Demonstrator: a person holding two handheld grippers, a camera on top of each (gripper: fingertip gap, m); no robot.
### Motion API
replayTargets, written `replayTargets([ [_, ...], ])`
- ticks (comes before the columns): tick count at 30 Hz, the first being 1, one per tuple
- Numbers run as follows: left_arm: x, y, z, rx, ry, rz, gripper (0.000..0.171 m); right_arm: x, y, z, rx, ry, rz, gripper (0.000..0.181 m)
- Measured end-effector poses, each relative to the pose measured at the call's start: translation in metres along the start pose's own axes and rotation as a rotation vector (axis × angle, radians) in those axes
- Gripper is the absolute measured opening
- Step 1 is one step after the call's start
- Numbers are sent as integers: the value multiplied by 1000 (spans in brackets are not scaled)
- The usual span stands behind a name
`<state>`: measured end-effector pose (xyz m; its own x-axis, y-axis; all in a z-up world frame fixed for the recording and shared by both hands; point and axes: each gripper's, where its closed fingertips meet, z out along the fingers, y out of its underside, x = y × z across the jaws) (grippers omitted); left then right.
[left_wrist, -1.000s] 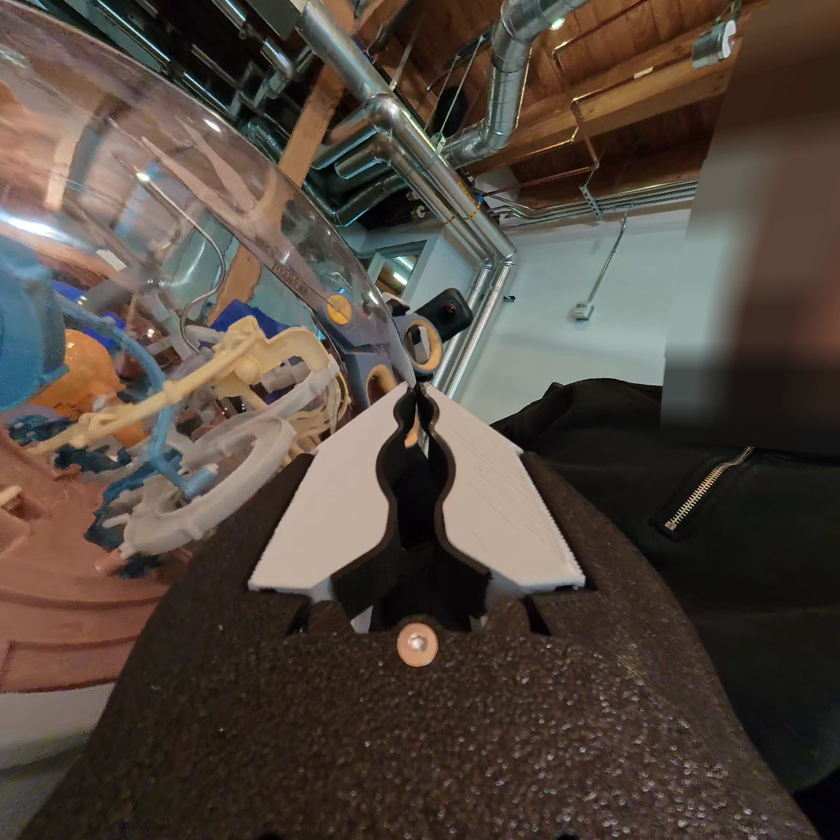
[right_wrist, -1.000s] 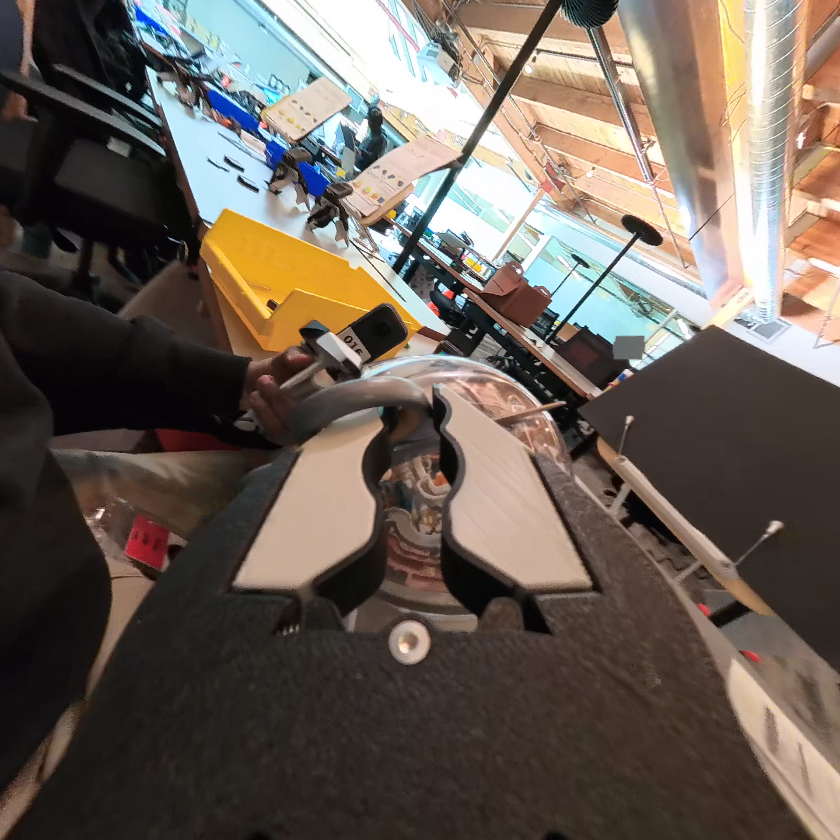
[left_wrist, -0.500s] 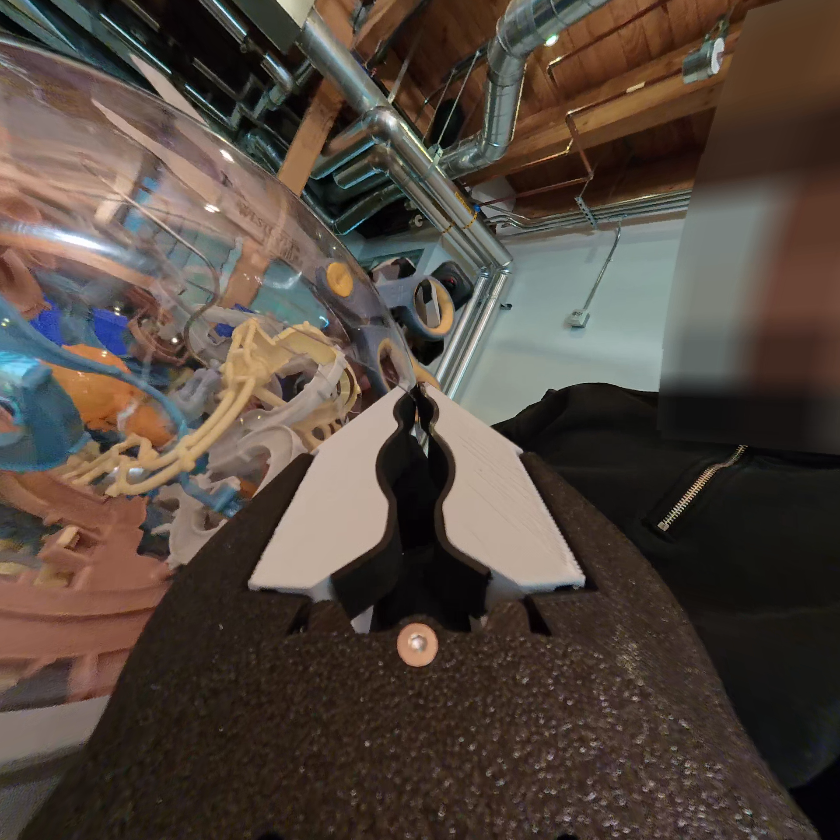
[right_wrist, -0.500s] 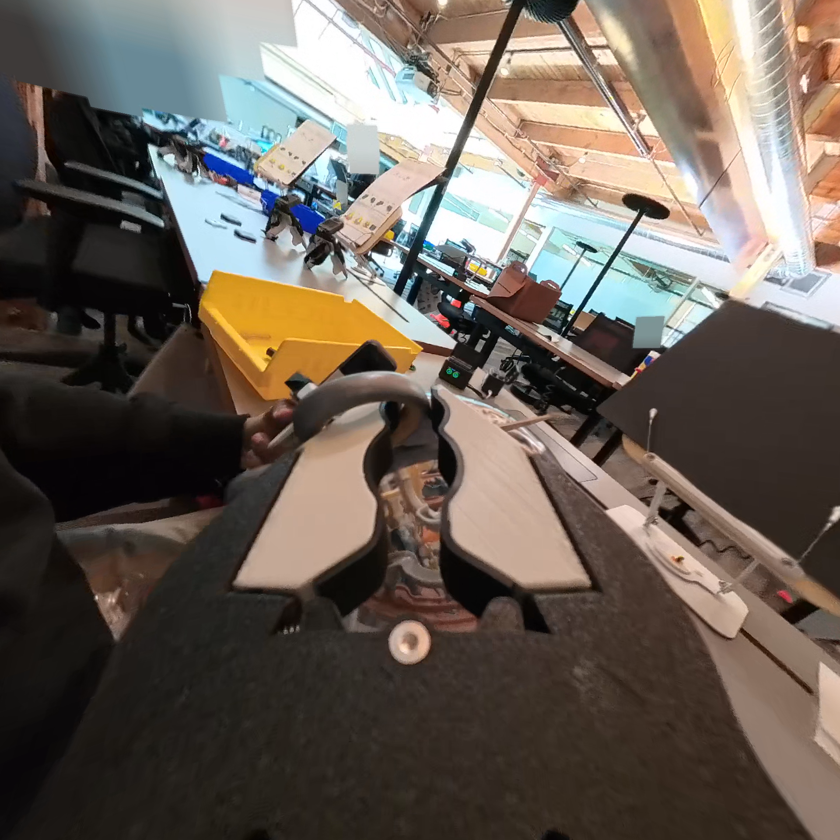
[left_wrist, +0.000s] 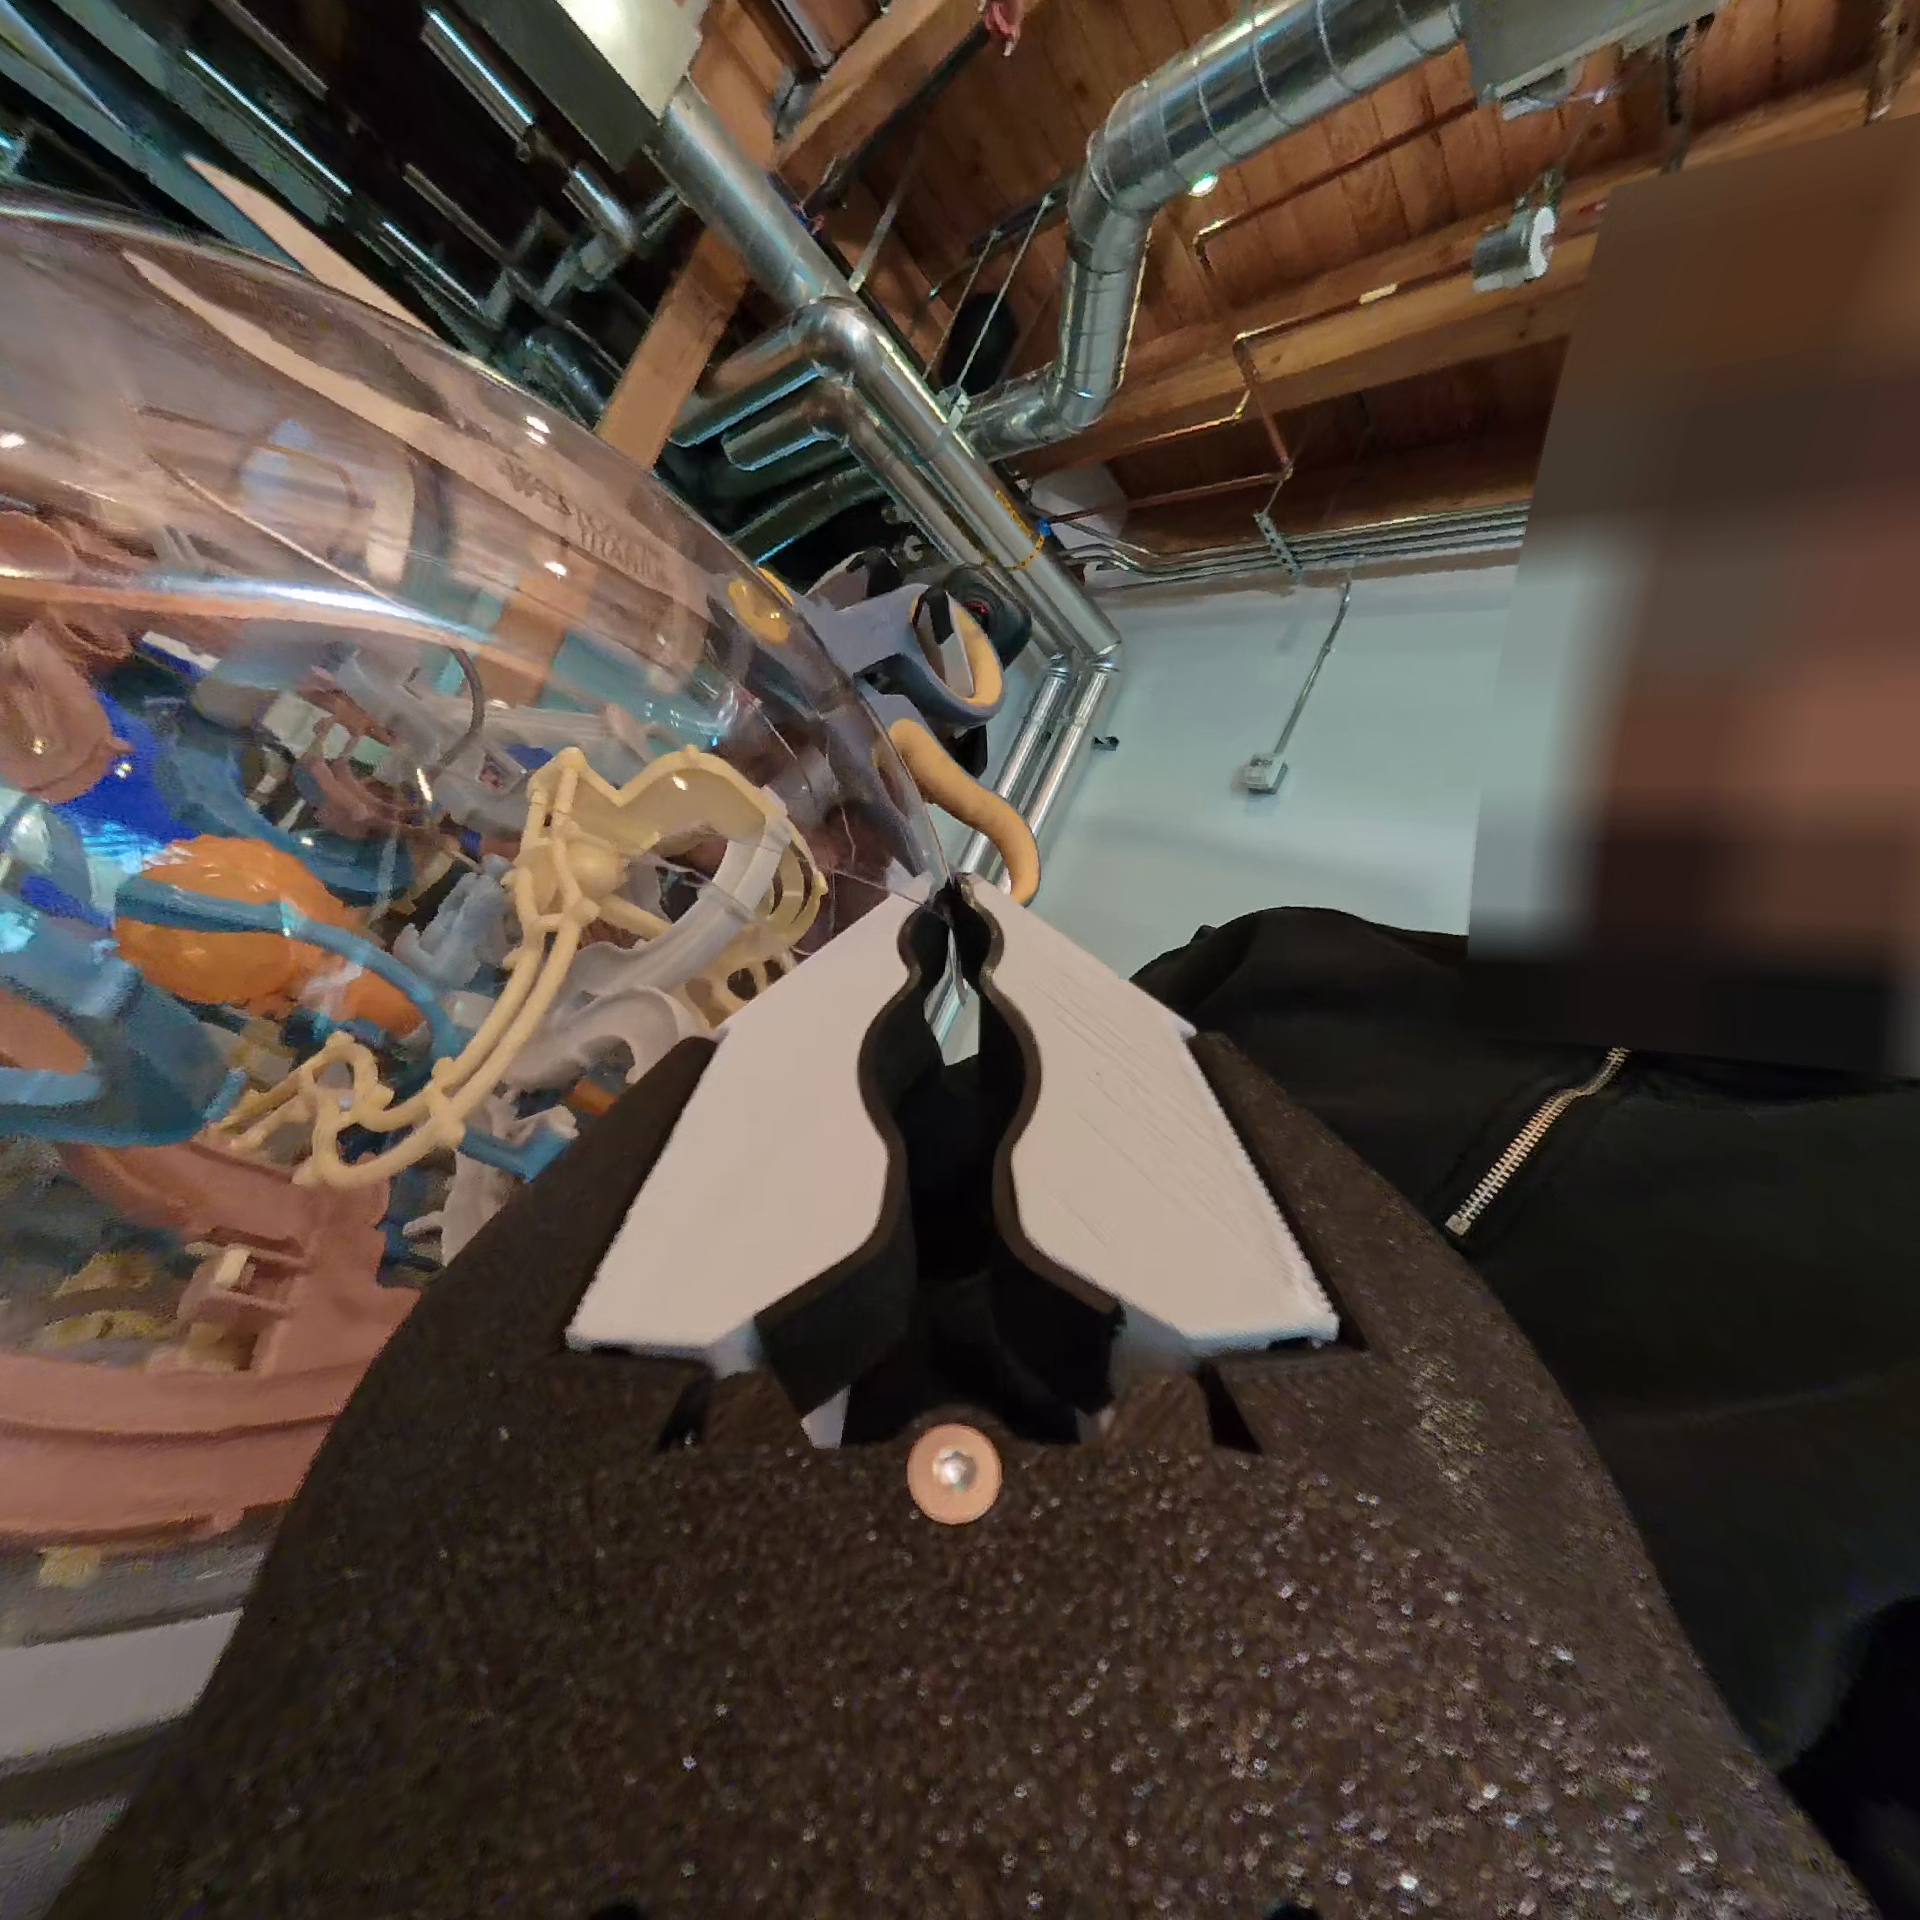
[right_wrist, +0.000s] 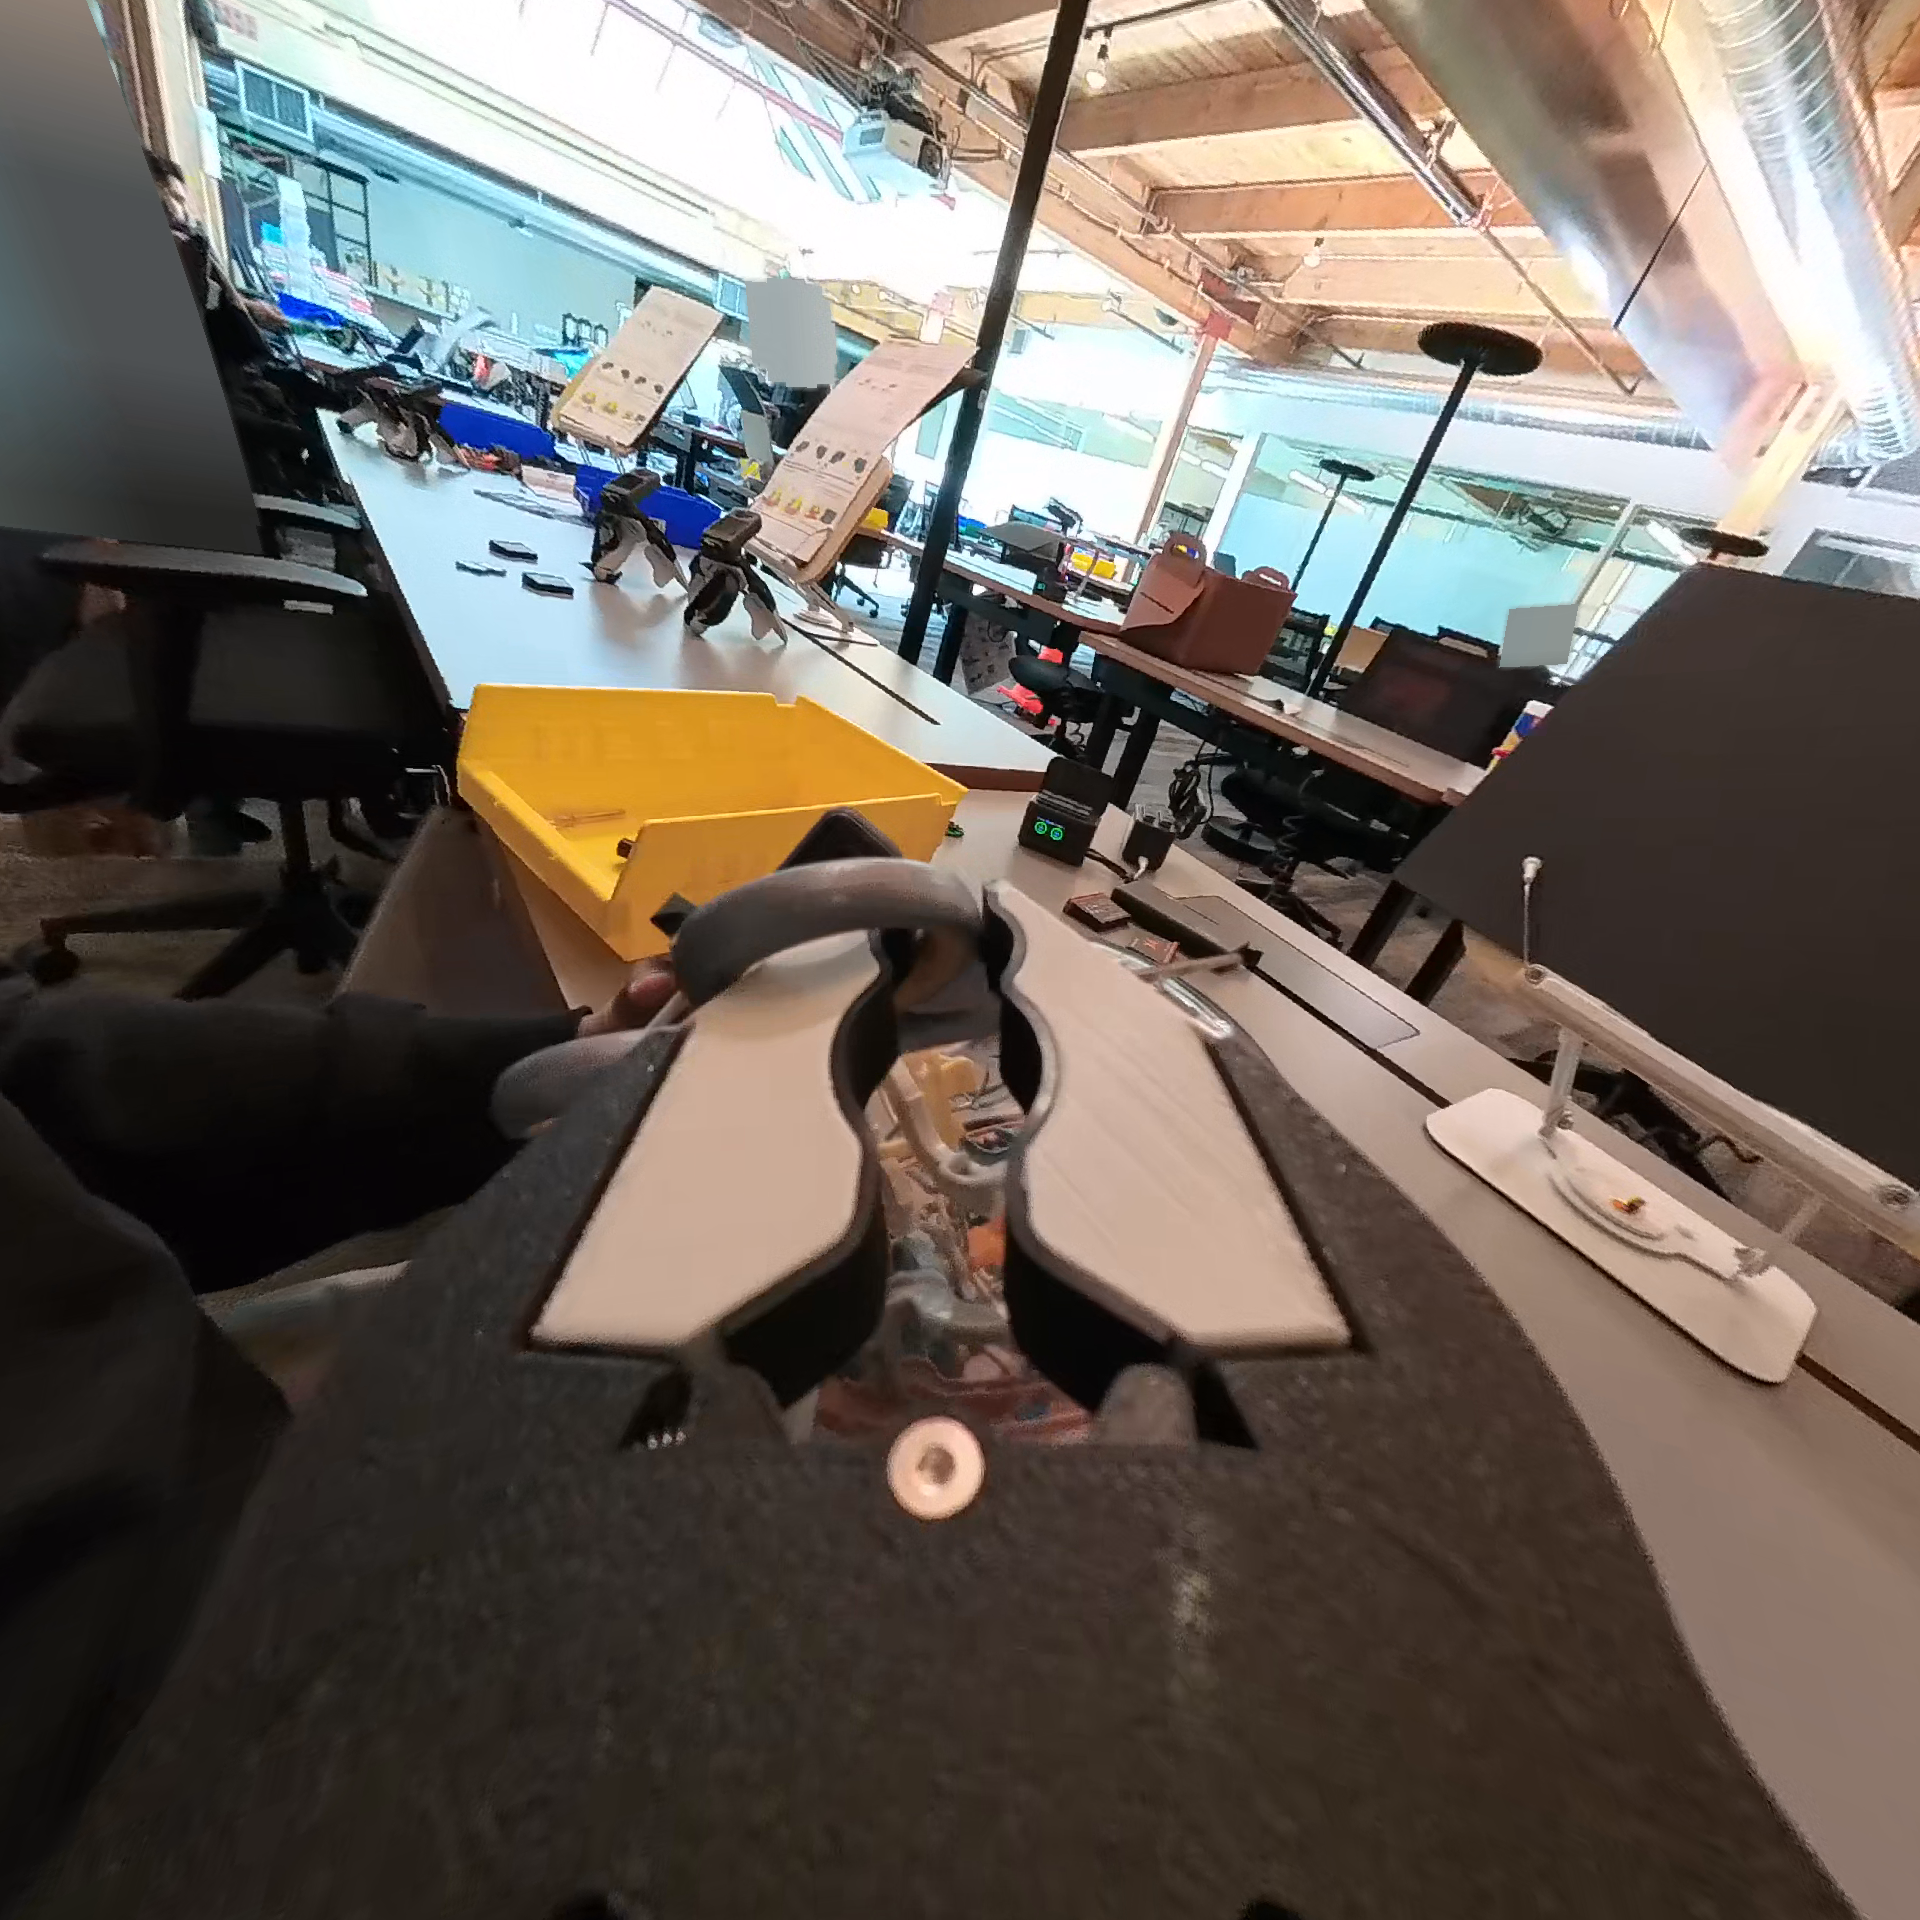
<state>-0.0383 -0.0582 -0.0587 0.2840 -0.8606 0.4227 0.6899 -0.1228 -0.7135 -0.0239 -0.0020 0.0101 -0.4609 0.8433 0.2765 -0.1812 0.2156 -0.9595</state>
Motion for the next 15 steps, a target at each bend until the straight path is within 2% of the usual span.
replayTargets([
  [6, -7, -1, -2, 9, -40, 5, 0, 15, 0, -14, 138, -34, 180, 9],
  [9, -8, -5, -4, 39, -44, -13, 0, 13, 0, -15, 156, -23, 180, 8],
  [15, -3, 9, 2, -51, -48, 59, 0, 5, -11, -17, 189, -51, 131, 9],
])
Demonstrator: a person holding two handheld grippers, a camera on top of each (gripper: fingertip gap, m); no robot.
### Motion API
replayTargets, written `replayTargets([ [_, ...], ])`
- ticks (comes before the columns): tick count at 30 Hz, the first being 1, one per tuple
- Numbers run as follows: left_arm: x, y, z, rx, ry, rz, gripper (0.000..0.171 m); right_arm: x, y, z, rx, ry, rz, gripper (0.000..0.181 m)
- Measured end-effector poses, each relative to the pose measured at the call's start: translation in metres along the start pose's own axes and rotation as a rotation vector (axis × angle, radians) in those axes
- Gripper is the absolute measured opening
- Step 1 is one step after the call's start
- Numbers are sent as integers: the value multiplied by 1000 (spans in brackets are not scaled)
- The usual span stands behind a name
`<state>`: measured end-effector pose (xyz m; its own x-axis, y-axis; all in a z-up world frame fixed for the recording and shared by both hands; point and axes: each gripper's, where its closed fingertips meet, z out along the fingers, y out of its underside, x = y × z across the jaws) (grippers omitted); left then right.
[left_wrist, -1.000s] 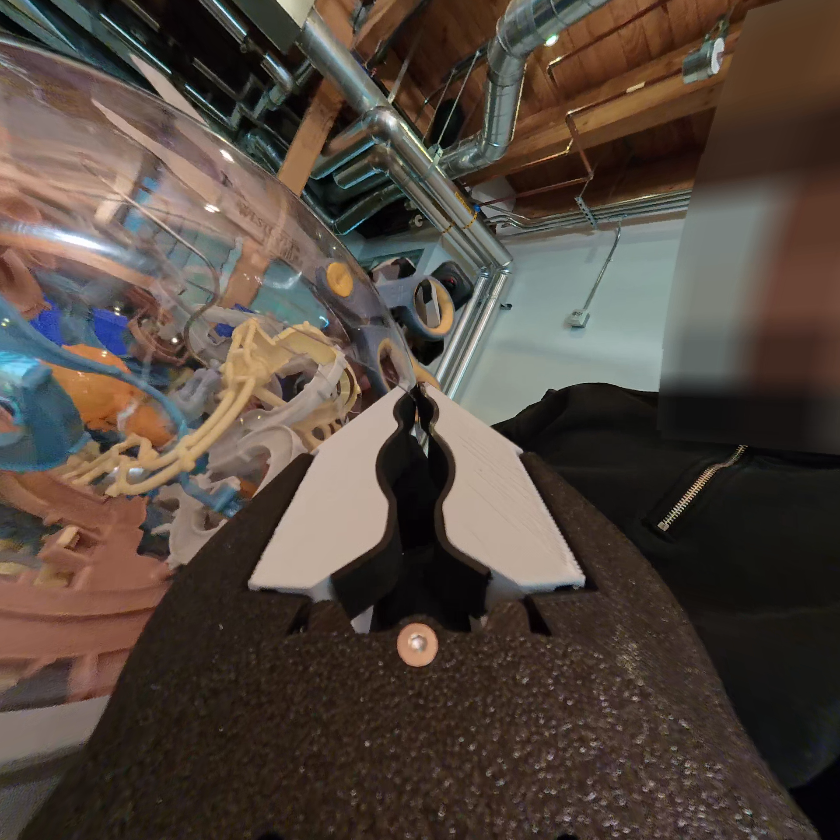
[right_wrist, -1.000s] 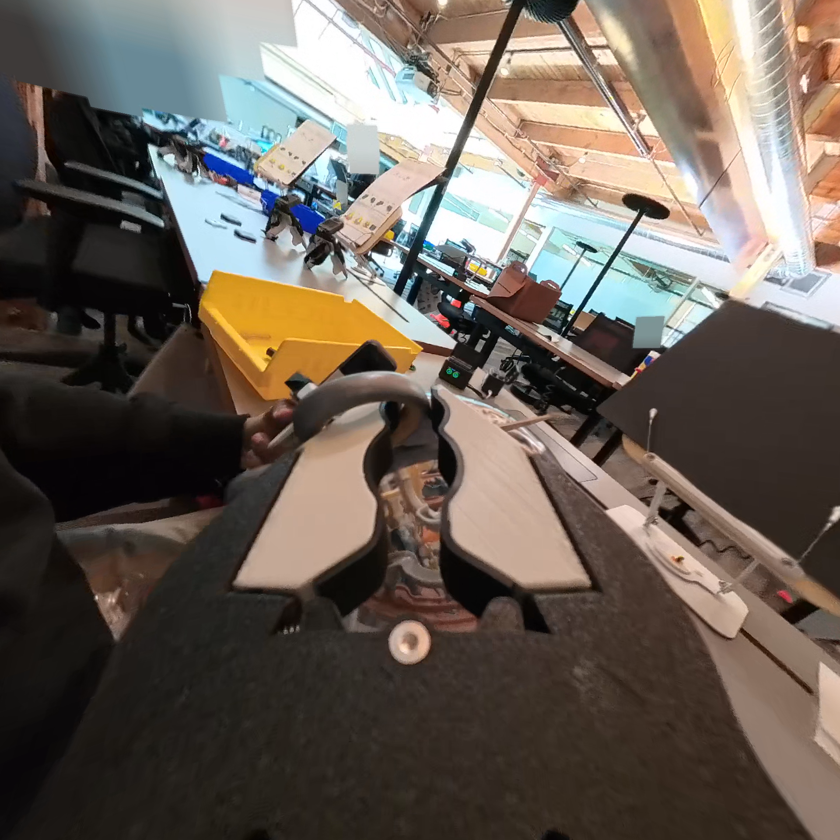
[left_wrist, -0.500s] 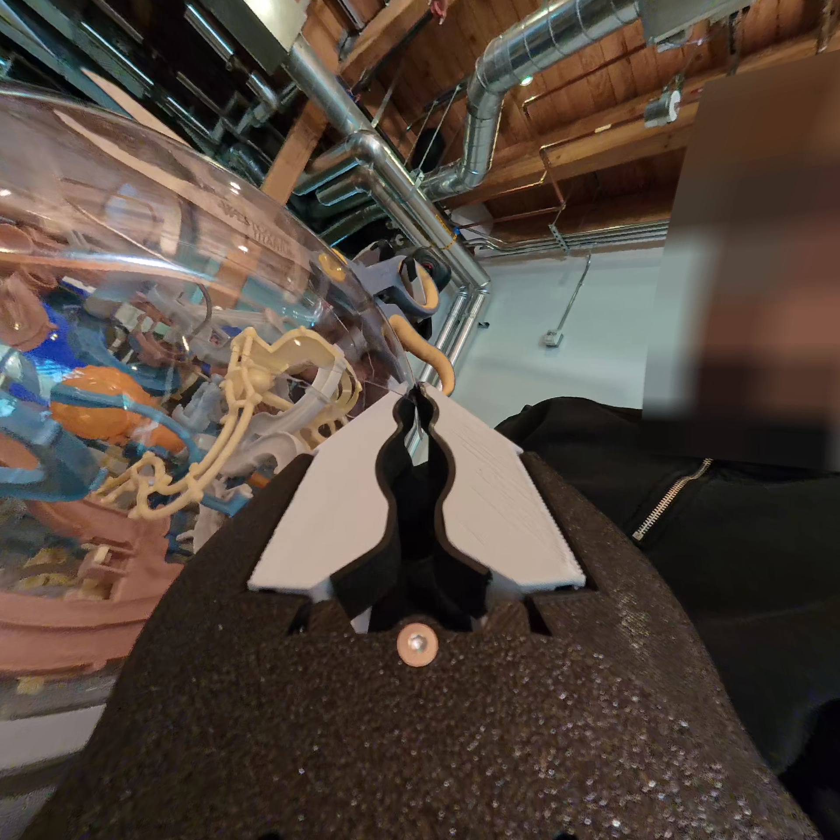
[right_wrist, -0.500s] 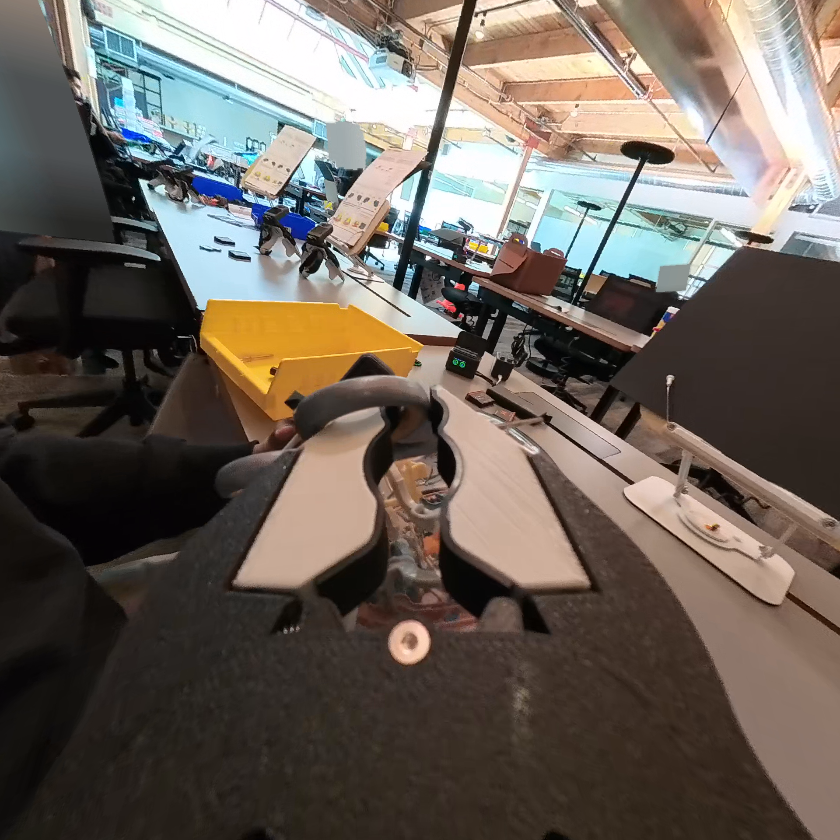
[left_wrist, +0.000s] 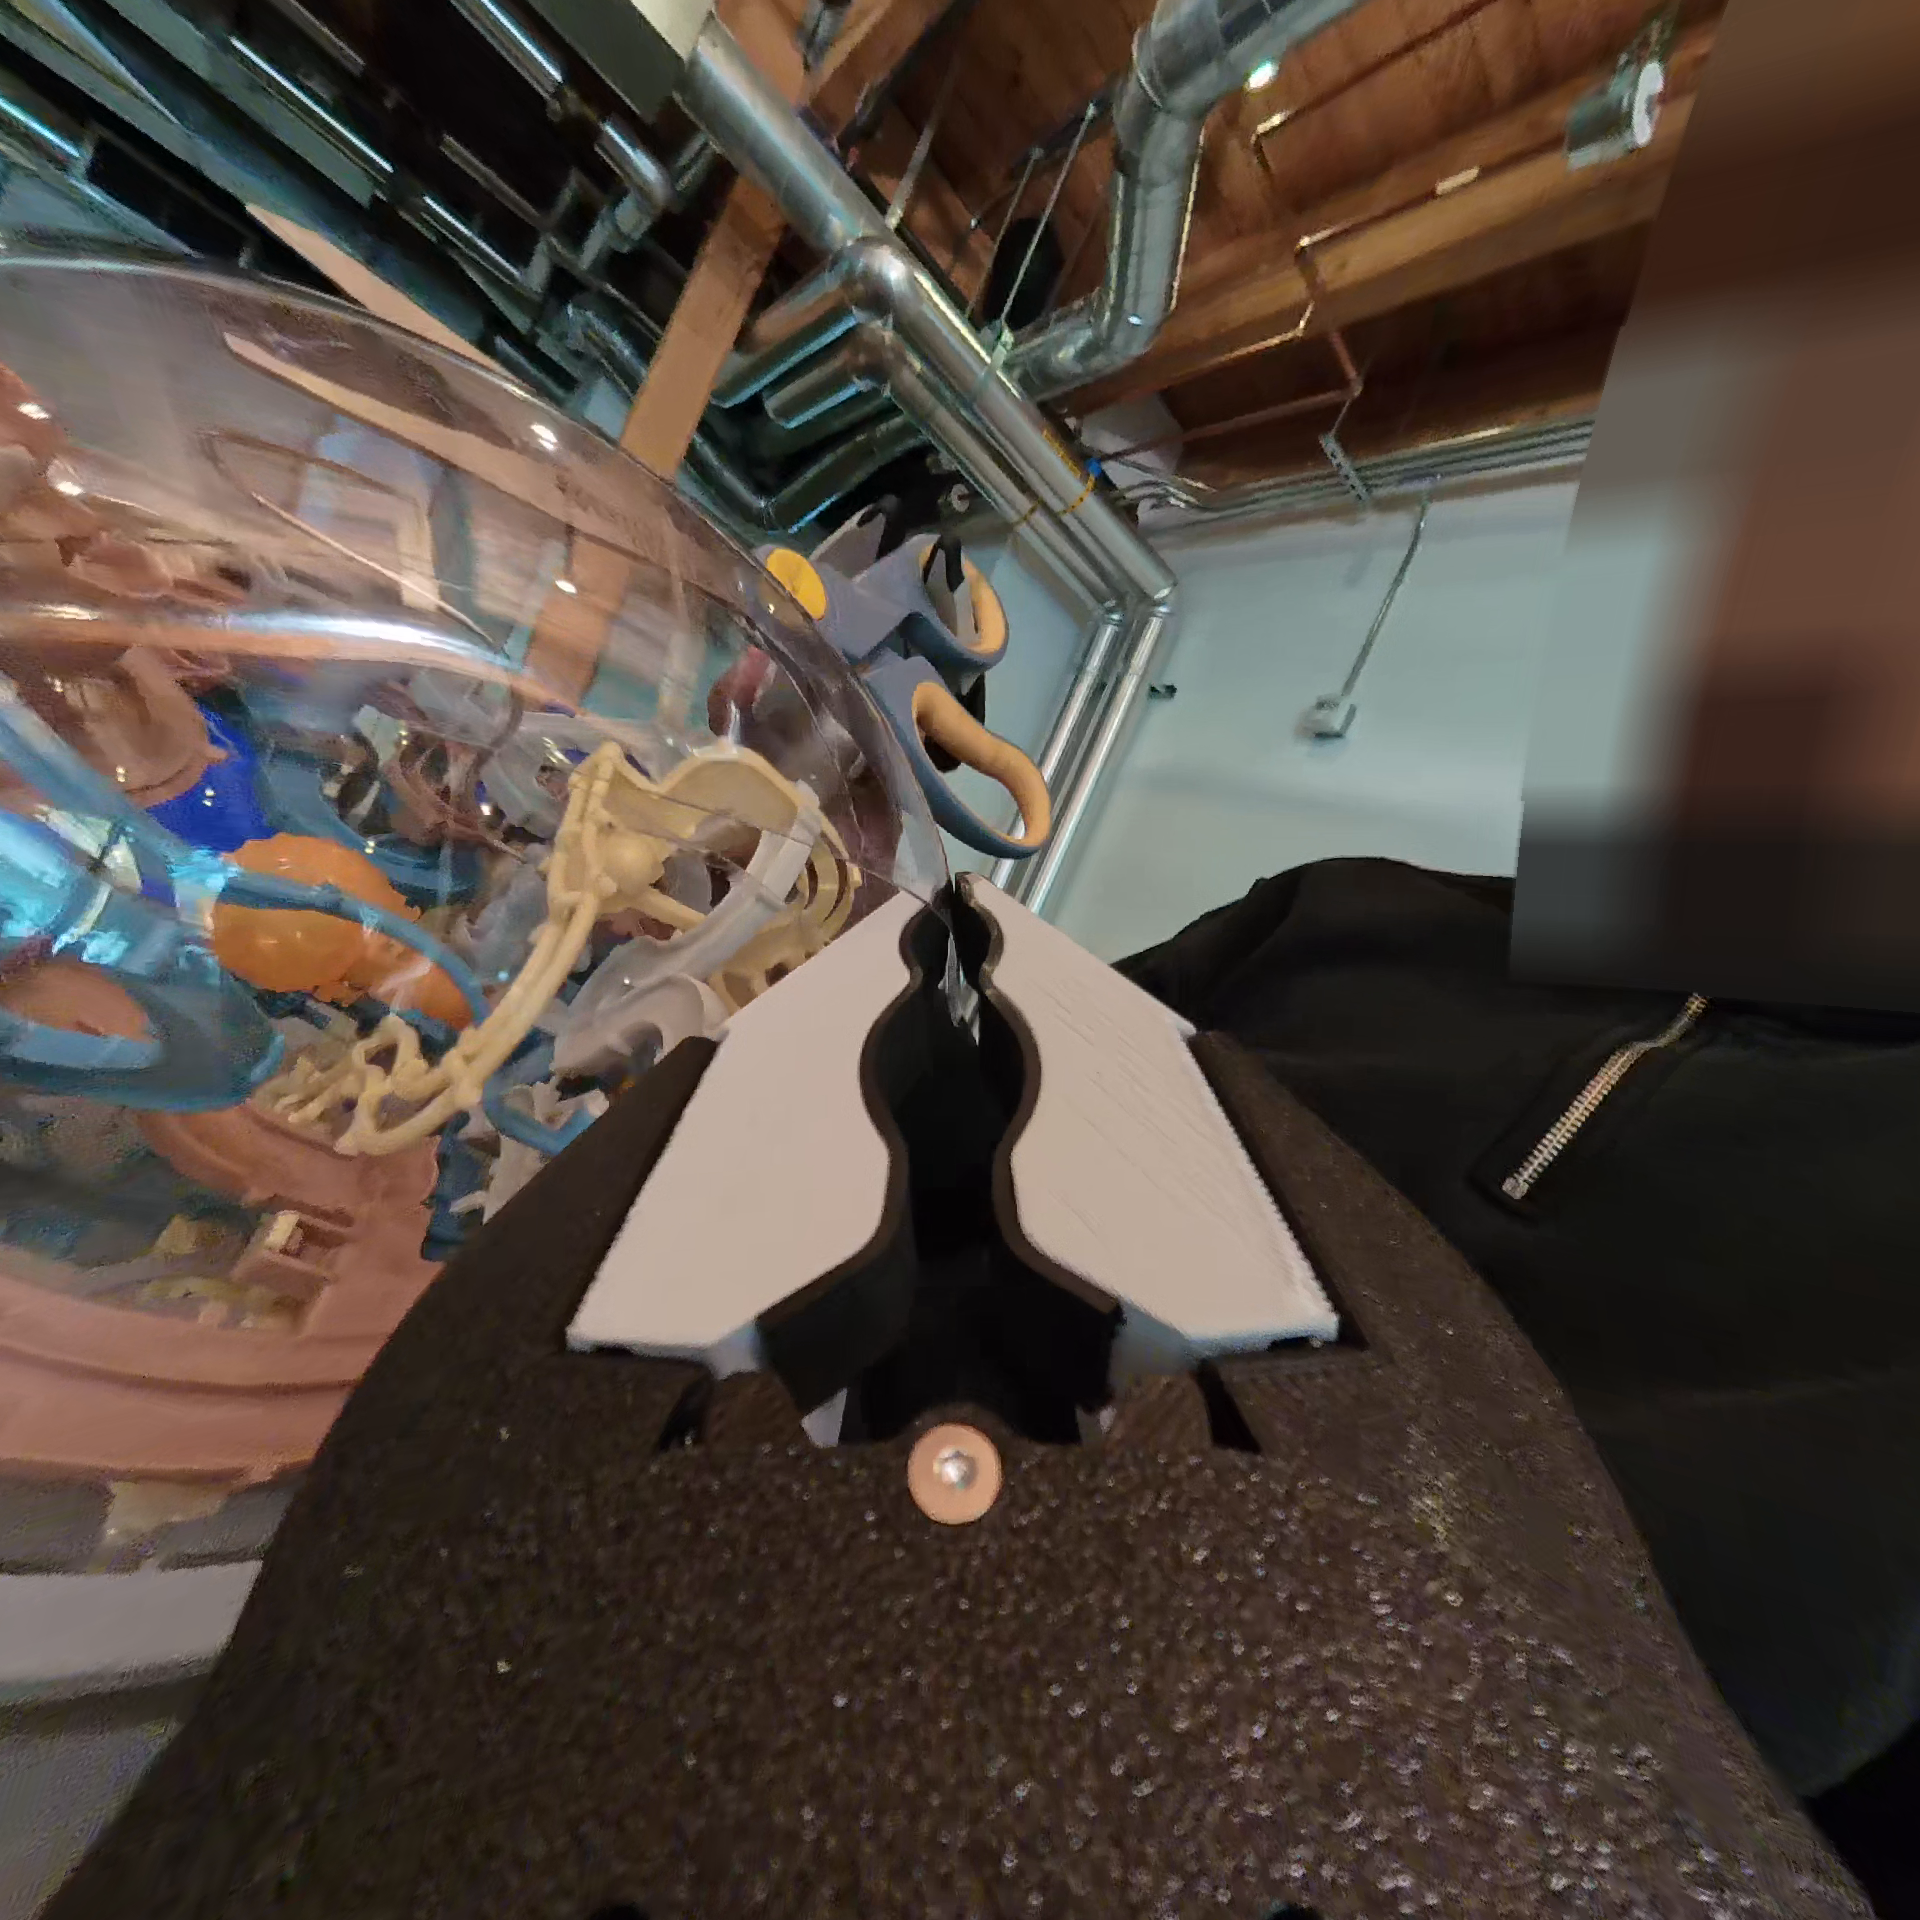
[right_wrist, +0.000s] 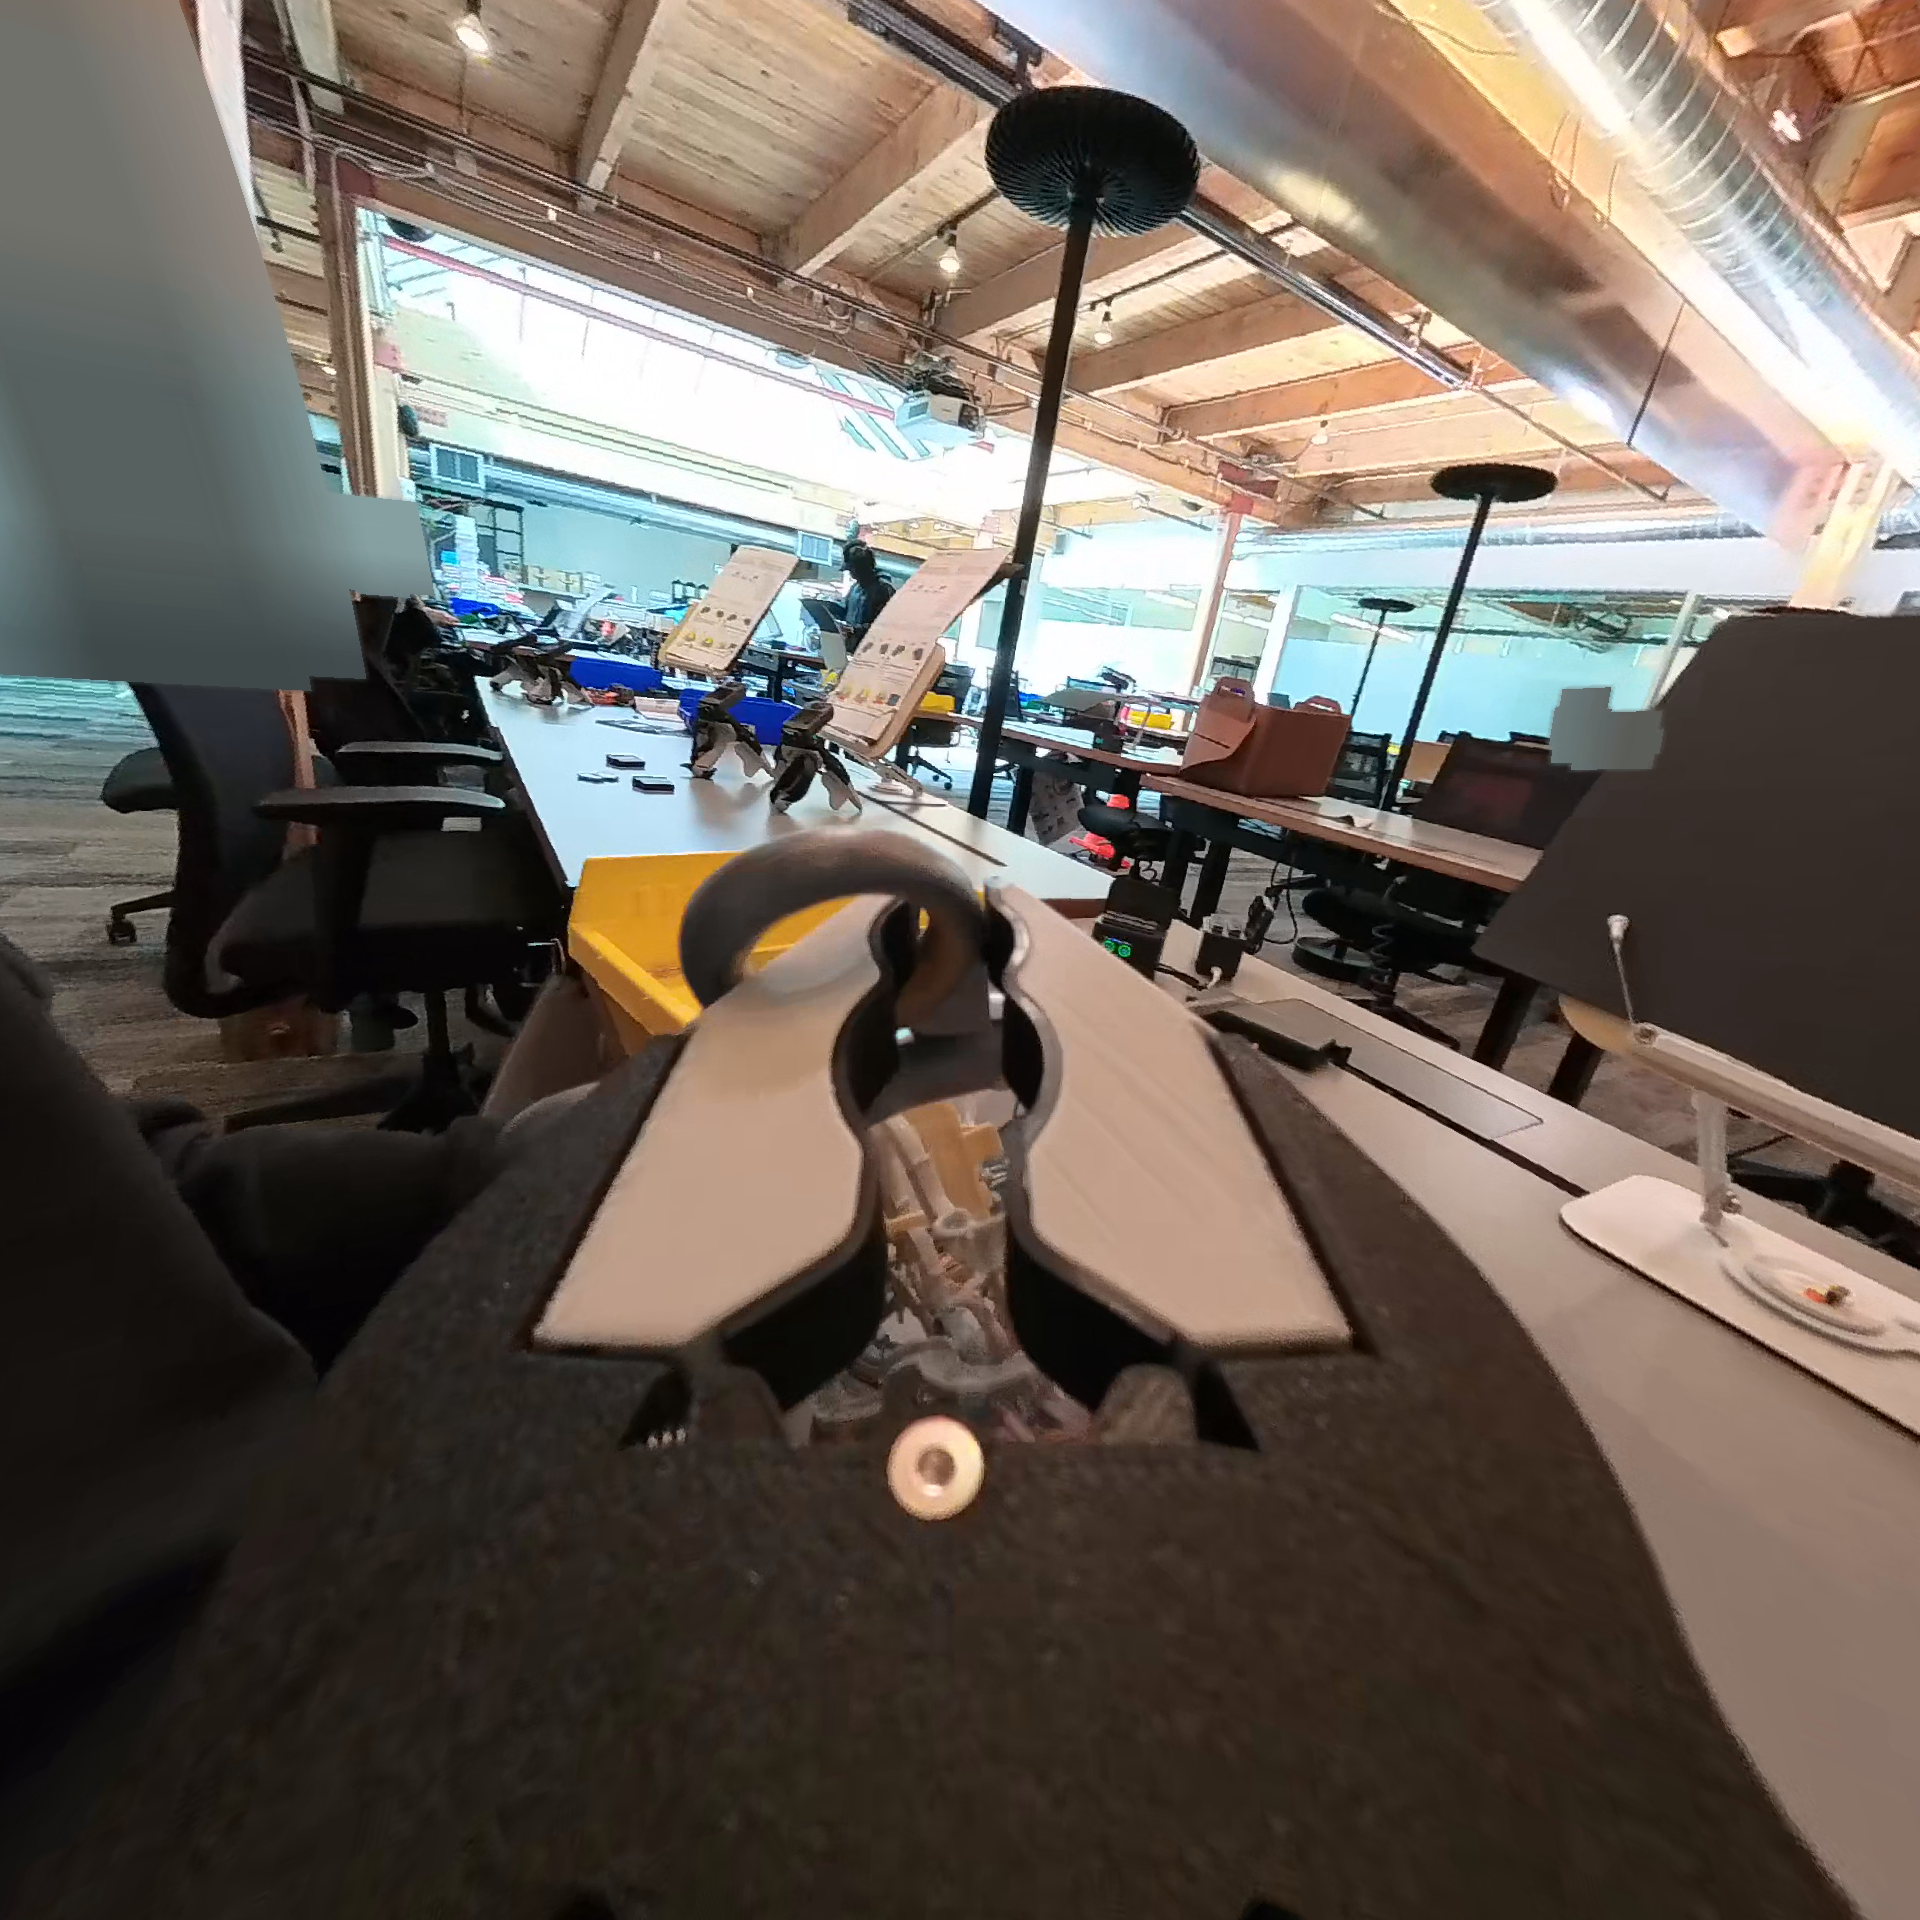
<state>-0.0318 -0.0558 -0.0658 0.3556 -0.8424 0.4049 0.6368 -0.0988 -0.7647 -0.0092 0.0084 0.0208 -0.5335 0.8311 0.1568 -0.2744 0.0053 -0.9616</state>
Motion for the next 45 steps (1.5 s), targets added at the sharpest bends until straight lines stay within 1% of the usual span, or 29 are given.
replayTargets([
  [3, 2, 4, 2, -26, 3, 14, 0, 3, -3, -9, -19, -52, 11, 9],
  [5, 2, 7, 3, -38, 11, 13, 0, 8, -5, -17, -16, -91, 45, 9],
  [8, 3, 8, 3, -43, 15, 9, 0, 14, -3, -25, -2, -125, 47, 9],
  [11, 5, 11, 4, -60, 31, -1, 0, 22, -8, -27, 70, -157, 125, 8],
  [13, 7, 13, 5, -71, 41, -4, 0, 29, -13, -26, 134, -122, 117, 7],
  [15, 8, 14, 5, -77, 50, -5, 0, 25, -13, -20, 125, -77, 11, 8],
  [17, 9, 13, 5, -73, 56, -7, 0, 17, -12, -12, 63, -44, -128, 9],
  [21, 10, 13, 5, -71, 66, -5, 0, 5, -20, -2, -44, 9, -326, 8],
  [23, 13, 12, 4, -66, 85, -14, 0, 0, -21, 3, -72, 5, -381, 8],
  [24, 15, 11, 4, -64, 96, -19, 0, 0, -21, 4, -70, -4, -377, 9],
  [27, 16, 12, 4, -66, 103, -35, 0, 16, -17, -5, -36, -24, -326, 9],
  [29, 16, 13, 5, -76, 107, -35, 0, 28, -8, -12, 0, -38, -248, 10],
  [31, 16, 14, 5, -79, 108, -36, 0, 34, -1, -14, 32, -20, -215, 9],
  [32, 16, 14, 5, -82, 107, -33, 0, 37, 3, -12, 24, 8, -217, 10],
  [34, 16, 20, 7, -110, 108, -37, 0, 33, 1, -7, 15, 9, -243, 9],
  [37, 14, 20, 7, -109, 100, -39, 0, 37, -1, 0, -23, 4, -255, 10],
  [42, 10, 16, 7, -87, 81, -37, 0, 50, -2, 5, 35, 19, -122, 10],
  [45, 9, 13, 5, -74, 77, -35, 0, 47, -2, 7, 50, 28, -101, 10],
])
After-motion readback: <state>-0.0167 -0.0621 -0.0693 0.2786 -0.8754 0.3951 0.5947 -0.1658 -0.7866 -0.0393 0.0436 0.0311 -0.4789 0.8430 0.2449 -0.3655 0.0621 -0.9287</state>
